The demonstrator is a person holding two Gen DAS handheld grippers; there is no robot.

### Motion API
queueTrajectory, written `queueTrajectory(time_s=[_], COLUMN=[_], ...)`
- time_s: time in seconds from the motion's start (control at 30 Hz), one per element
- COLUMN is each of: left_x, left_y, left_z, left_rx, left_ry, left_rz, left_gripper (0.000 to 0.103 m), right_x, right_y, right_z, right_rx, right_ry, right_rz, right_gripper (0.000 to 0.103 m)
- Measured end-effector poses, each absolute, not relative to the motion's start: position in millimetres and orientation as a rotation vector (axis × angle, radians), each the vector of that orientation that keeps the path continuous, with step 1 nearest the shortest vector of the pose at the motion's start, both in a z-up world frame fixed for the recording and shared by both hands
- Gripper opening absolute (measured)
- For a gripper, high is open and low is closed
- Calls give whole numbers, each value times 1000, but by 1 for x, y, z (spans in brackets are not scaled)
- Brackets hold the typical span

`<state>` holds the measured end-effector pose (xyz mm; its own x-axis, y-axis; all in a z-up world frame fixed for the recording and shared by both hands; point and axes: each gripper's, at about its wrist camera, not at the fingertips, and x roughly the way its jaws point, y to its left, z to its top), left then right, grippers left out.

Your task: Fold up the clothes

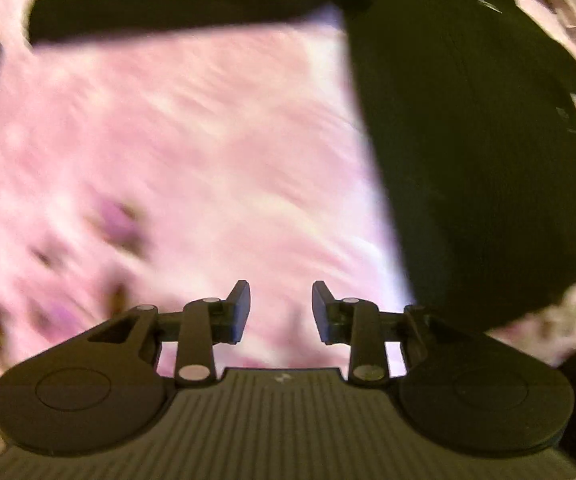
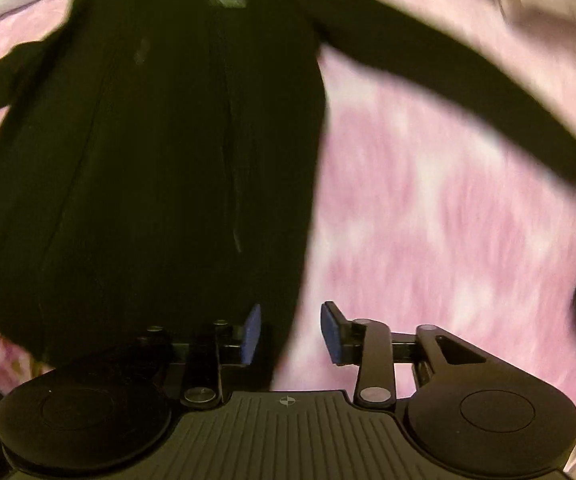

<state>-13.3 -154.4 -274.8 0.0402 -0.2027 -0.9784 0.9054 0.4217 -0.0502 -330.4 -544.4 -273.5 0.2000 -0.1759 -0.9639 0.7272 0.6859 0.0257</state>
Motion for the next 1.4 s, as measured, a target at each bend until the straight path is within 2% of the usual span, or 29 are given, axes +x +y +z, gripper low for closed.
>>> queueTrajectory(time_s=[0.07,0.13,0.23,0.33,0.5,0.53,0.57,0.63,0.83,1.03,1.07,1.17,1.23,1.33,1.4], left_x=[23,67,135,207,302,316,327,332,305,297,296,295,296,300,313], left_y=[-160,-166,-183,-199,-227,-232,-236,-236,-183,-168,-167,-153,-145,-139,-146], left_z=[-274,-272,-264,-258,-276,-282,-290,-297,-257,-280,-277,-253,-244,-237,-239], left_rx=[761,764,713,592,417,388,361,341,368,489,507,462,447,390,343], left_ry=[1156,1069,986,954,1014,1036,1071,1095,857,891,849,741,766,818,864], left_rz=[-944,-911,-872,-853,-863,-873,-887,-900,-698,-632,-587,-492,-512,-593,-631], left_gripper=[39,40,47,63,64,62,57,3,3,4,0,0,0,7,26], right_x=[-288,-243,-182,-118,-47,-40,-34,-22,-11,-9,-9,-15,-25,-46,-52], right_y=[-539,-530,-505,-484,-462,-463,-463,-464,-462,-467,-468,-469,-472,-474,-475], right_z=[-267,-268,-277,-288,-310,-313,-315,-320,-323,-330,-330,-326,-323,-315,-317], right_rx=[508,467,422,398,386,387,389,392,419,490,490,475,514,562,595], right_ry=[1182,1167,1142,1133,1131,1135,1140,1150,1165,1163,1161,1159,1160,1166,1166], right_rz=[-618,-549,-429,-354,-304,-305,-306,-309,-336,-351,-352,-366,-439,-521,-547], right_gripper=[42,44,45,46,46,46,46,46,47,48,48,49,50,52,52])
